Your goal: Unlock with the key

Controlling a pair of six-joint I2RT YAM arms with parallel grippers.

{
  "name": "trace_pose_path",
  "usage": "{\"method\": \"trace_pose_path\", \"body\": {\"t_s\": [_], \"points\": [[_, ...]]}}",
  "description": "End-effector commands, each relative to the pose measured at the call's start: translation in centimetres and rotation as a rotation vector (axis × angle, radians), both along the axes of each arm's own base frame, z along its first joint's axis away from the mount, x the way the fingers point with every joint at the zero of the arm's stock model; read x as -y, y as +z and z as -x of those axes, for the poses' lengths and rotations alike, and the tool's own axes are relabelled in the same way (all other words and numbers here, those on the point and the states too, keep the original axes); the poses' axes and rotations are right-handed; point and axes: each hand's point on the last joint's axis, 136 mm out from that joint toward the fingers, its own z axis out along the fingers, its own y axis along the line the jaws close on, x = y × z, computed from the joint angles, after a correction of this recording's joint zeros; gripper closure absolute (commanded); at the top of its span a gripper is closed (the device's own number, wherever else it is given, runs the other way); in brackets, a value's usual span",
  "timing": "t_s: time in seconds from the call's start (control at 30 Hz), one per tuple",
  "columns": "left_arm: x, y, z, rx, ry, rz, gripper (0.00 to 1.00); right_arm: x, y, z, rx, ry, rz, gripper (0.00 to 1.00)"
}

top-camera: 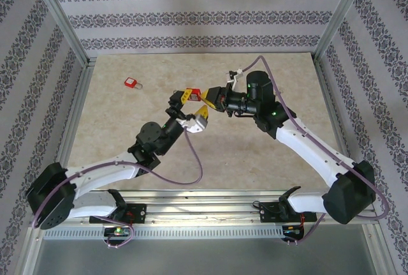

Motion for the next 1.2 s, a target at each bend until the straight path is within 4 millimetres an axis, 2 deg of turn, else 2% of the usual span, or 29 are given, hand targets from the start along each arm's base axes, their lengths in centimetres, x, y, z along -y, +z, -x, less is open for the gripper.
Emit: {"method": "trace_pose_path", "body": {"t_s": [0.0, 0.13, 0.23, 0.33, 0.4, 0.57, 0.7, 0.73, 0.93, 1.07, 1.17], "points": [[-0.6, 6.1, 5.6, 0.035, -0.247, 0.284, 0.20, 0.7, -1.0, -1.1, 0.042, -0.039, 0.080, 1.00], [-2.3, 5.4, 7.2, -0.130, -0.308, 0.356, 0.12, 1.2, -1.4, -1.2, 0.067, -0.045, 0.105, 1.00], [-3.9, 4.9, 8.0, -0.224, -0.310, 0.401, 0.11, 1.5, -1.5, -1.3, 0.089, -0.048, 0.126, 1.00], [-6.8, 4.3, 6.9, -0.438, -0.186, 0.535, 0.09, 1.5, -1.1, -1.2, 0.132, -0.037, 0.142, 1.00], [-7.6, 3.1, 6.2, -0.634, -0.108, 0.583, 0.03, 1.5, -1.0, -0.9, 0.170, -0.021, 0.170, 1.00], [-5.8, -1.1, 5.3, -1.115, -0.008, 0.739, 0.02, 1.2, -0.3, 0.1, 0.340, 0.018, 0.304, 1.00], [-3.9, -3.1, 4.5, -1.397, -0.009, 0.955, 0.11, 1.1, -0.7, 0.7, 0.423, 0.033, 0.392, 1.00], [-3.8, -3.3, 4.3, -1.432, 0.002, 0.998, 0.15, 1.0, -0.9, 0.8, 0.438, 0.037, 0.405, 1.00], [-5.3, -4.2, 2.5, -1.575, 0.017, 1.340, 0.21, 0.5, -1.1, 1.7, 0.504, 0.062, 0.429, 1.00], [-4.6, -3.5, 1.9, -1.617, -0.075, 1.472, 0.23, 0.0, -1.3, 2.2, 0.538, 0.075, 0.455, 1.00], [-3.2, -4.0, 1.6, -1.697, -0.129, 1.540, 0.25, -0.6, -1.7, 2.5, 0.568, 0.084, 0.478, 1.00]]}}
